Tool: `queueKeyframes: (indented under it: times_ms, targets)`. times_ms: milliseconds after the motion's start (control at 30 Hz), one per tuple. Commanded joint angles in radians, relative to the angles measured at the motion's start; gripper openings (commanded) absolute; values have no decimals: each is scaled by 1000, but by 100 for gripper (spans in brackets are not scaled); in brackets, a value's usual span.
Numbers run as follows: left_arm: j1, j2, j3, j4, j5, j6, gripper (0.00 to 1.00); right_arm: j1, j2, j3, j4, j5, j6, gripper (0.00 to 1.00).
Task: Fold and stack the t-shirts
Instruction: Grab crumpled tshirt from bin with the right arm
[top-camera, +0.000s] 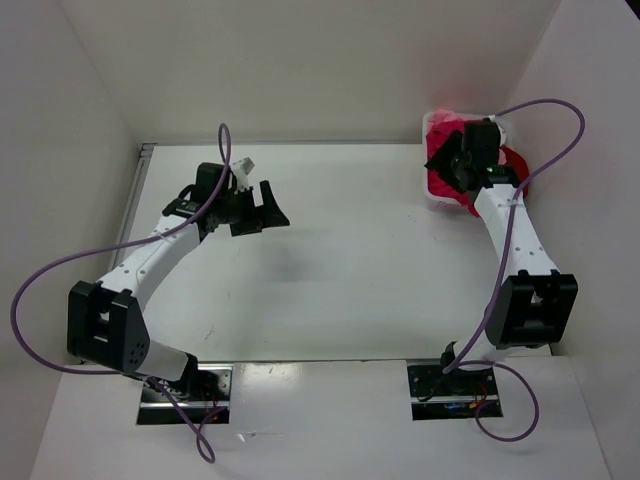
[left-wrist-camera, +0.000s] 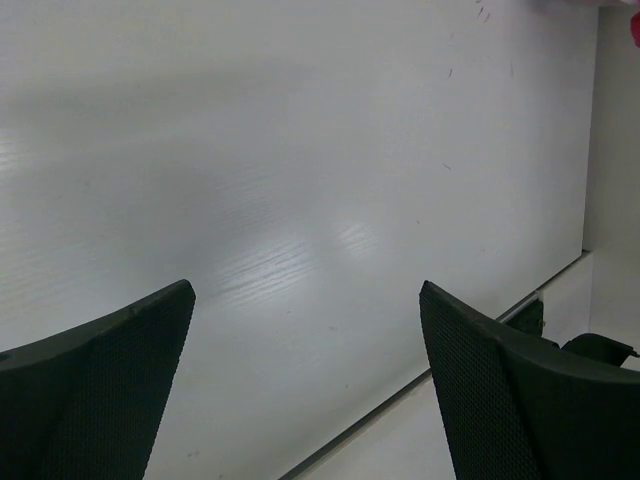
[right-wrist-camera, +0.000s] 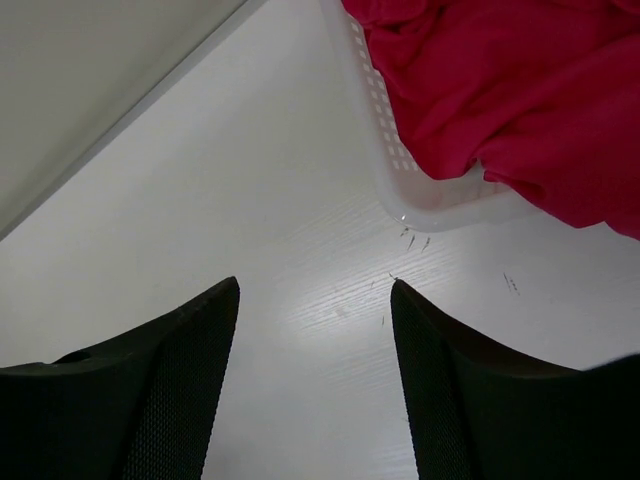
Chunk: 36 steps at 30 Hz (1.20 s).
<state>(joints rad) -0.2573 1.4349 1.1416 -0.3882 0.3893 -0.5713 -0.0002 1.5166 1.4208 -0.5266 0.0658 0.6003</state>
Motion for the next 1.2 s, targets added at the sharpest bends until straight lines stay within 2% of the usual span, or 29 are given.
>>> queueKeyframes:
  times_ms: [0,33,67,133,167,233,267,300,333,400,433,467,533,567,600,633,700,733,767,867,1067,1167]
  targets:
    - [3,-10,-13,5,14,33,100,0,-27,-6,40,26,-42,67]
    - [3,-22,-13,14,14,42,100,0,-27,-6,40,49,-54,62]
    - [3,-22,-22,24,41,42,100,-9,-27,6,40,60,-54,50]
    - [3,-36,-31,51,42,42,100,-20,-7,33,31,75,-72,38]
    - [3,-45,-40,61,55,42,100,-20,-7,33,31,84,-73,27]
    - [3,-45,-66,97,82,33,100,-30,-7,24,66,95,-85,17]
    - [3,-45,-66,106,97,33,100,-40,7,24,66,107,-85,9]
    - [3,-45,-83,115,97,24,78,-40,17,36,66,129,-85,0]
    - [3,-45,-92,129,97,24,63,-40,49,65,66,164,-94,0]
    - [3,-36,-102,129,97,24,44,-40,94,110,56,189,-105,2]
    - [3,-36,-88,129,97,24,29,-40,140,145,56,212,-115,7]
    - [3,-25,-88,129,86,24,23,-52,161,162,56,222,-116,17]
    - [3,-16,-69,129,77,15,18,-78,223,208,68,210,-116,26]
    - [3,-16,-69,129,68,14,18,-104,244,231,77,188,-102,32]
    - [3,-16,-69,129,68,14,18,-113,269,280,77,172,-102,42]
    - [3,-16,-69,138,68,5,18,-113,316,306,77,161,-93,47]
    - [3,-5,-69,147,68,5,31,-122,371,402,77,161,-93,58]
    - [3,7,-69,147,80,5,35,-123,402,440,62,161,-102,60]
    - [3,7,-69,147,80,5,45,-123,471,519,50,161,-102,62]
    - [3,28,-69,147,89,5,57,-123,589,616,14,152,-112,64]
    - [3,52,-60,138,99,-4,62,-123,757,869,-64,152,-154,65]
    - [3,52,-60,138,89,-4,62,-123,801,903,-85,141,-165,65]
